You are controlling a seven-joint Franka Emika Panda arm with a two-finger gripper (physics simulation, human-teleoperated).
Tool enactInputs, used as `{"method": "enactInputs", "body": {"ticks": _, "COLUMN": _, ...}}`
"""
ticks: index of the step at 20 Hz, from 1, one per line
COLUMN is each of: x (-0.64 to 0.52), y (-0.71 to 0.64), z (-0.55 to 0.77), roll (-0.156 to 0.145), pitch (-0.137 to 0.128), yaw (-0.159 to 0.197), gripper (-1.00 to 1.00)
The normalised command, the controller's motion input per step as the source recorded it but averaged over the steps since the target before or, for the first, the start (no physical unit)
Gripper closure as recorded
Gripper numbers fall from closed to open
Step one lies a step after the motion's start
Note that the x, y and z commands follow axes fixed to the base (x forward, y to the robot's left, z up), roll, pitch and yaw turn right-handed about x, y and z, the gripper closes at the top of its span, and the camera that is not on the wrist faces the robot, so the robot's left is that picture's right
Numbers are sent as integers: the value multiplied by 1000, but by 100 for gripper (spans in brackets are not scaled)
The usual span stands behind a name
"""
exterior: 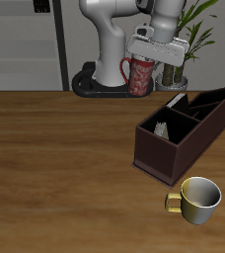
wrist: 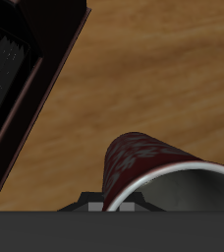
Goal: Place the black book into the left desk caddy's front compartment and place the yellow book into the left desk caddy's right compartment and place the red mug into the left desk caddy's left compartment
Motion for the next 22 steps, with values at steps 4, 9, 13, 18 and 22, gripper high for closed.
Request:
{"method": "enactInputs", "body": {"ticks": 4, "x": -247, "y": 511, "z": 214, "roll": 46, "pitch": 35, "yaw": -45, "gripper": 100}}
{"method": "enactInputs", "body": {"ticks": 9, "x": -45, "y": 309, "z": 124, "roll": 20, "pitch": 7, "yaw": 27, "gripper": 100}}
{"method": "enactInputs", "body": {"ticks": 13, "x": 97, "y": 445, "z": 329, "roll": 1, "pitch": 5, "yaw": 18, "gripper": 100}}
{"method": "enactInputs", "body": {"ticks": 18, "x": 17, "y": 361, "z": 190, "roll": 30, "pitch": -7, "yaw": 36, "gripper": 100}}
{"method": "enactInputs", "body": {"ticks": 22, "x": 141, "y": 274, "z": 143, "roll": 4, "pitch": -15, "yaw": 35, "gripper": 100}}
